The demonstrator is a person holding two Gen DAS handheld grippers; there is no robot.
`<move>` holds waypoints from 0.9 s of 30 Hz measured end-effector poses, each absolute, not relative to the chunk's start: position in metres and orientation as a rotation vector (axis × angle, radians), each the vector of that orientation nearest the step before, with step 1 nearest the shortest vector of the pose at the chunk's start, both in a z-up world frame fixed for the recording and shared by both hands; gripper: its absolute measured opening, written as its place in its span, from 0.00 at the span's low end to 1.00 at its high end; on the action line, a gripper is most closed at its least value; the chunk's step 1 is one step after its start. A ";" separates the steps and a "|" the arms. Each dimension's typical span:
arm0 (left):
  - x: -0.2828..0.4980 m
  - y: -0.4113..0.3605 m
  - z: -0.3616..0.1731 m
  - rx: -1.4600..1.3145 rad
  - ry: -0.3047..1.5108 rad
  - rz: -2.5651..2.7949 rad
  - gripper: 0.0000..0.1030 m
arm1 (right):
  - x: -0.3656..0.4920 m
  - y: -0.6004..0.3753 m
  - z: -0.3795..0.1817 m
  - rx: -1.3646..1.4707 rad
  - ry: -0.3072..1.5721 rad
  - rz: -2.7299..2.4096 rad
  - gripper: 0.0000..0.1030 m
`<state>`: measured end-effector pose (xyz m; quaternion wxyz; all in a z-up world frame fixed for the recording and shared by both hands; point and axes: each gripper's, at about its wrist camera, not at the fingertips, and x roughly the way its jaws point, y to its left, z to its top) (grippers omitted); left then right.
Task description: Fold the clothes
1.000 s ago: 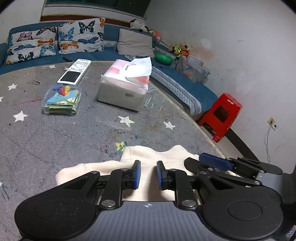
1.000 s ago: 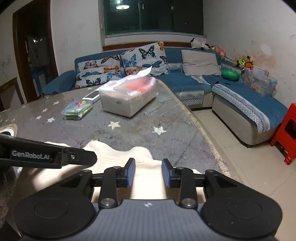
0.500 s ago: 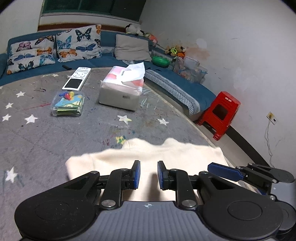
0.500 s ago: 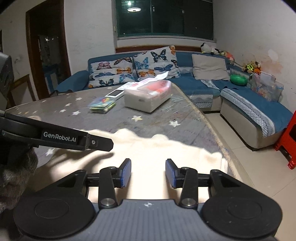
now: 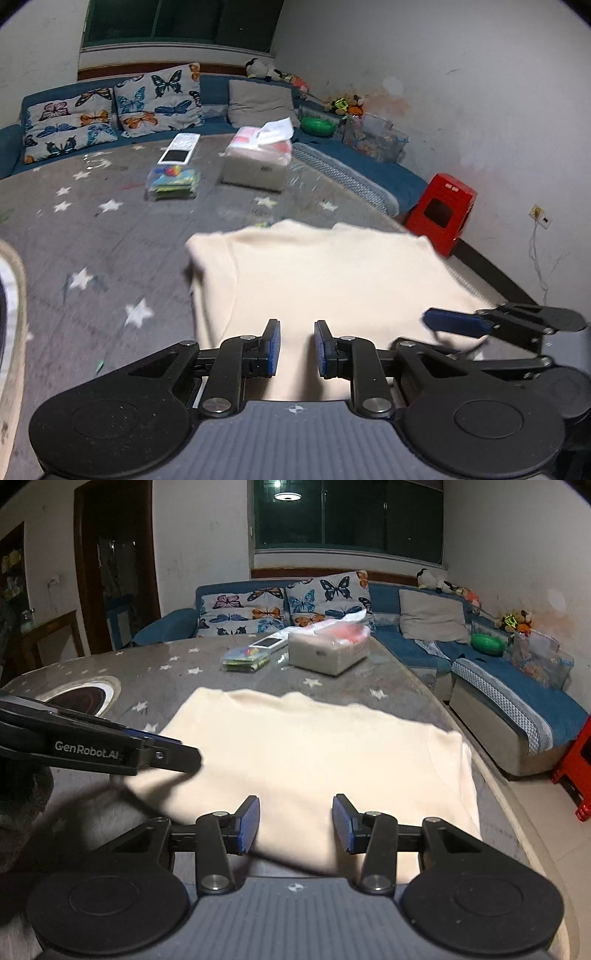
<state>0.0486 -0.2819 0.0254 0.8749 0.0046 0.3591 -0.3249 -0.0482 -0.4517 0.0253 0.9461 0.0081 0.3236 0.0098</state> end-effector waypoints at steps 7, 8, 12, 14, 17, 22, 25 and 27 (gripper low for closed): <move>0.045 -0.269 0.024 -0.017 0.756 -0.675 0.21 | -0.074 -0.475 0.025 0.082 0.649 -0.070 0.45; 0.045 -0.268 0.023 -0.021 0.759 -0.674 0.21 | -0.075 -0.481 0.022 0.095 0.660 -0.089 0.45; 0.043 -0.267 0.023 -0.020 0.771 -0.662 0.23 | -0.081 -0.490 0.022 0.113 0.657 -0.110 0.46; 0.041 -0.268 0.026 -0.011 0.773 -0.652 0.24 | -0.084 -0.494 0.028 0.111 0.631 -0.120 0.48; 0.038 -0.269 0.028 -0.002 0.770 -0.640 0.31 | -0.081 -0.501 0.033 0.121 0.604 -0.139 0.50; 0.034 -0.268 0.031 0.017 0.774 -0.627 0.35 | -0.069 -0.502 0.024 0.132 0.625 -0.145 0.56; 0.032 -0.267 0.032 0.031 0.774 -0.623 0.41 | -0.069 -0.495 0.021 0.120 0.631 -0.137 0.63; 0.030 -0.266 0.033 0.036 0.773 -0.620 0.46 | -0.070 -0.492 0.022 0.123 0.628 -0.129 0.69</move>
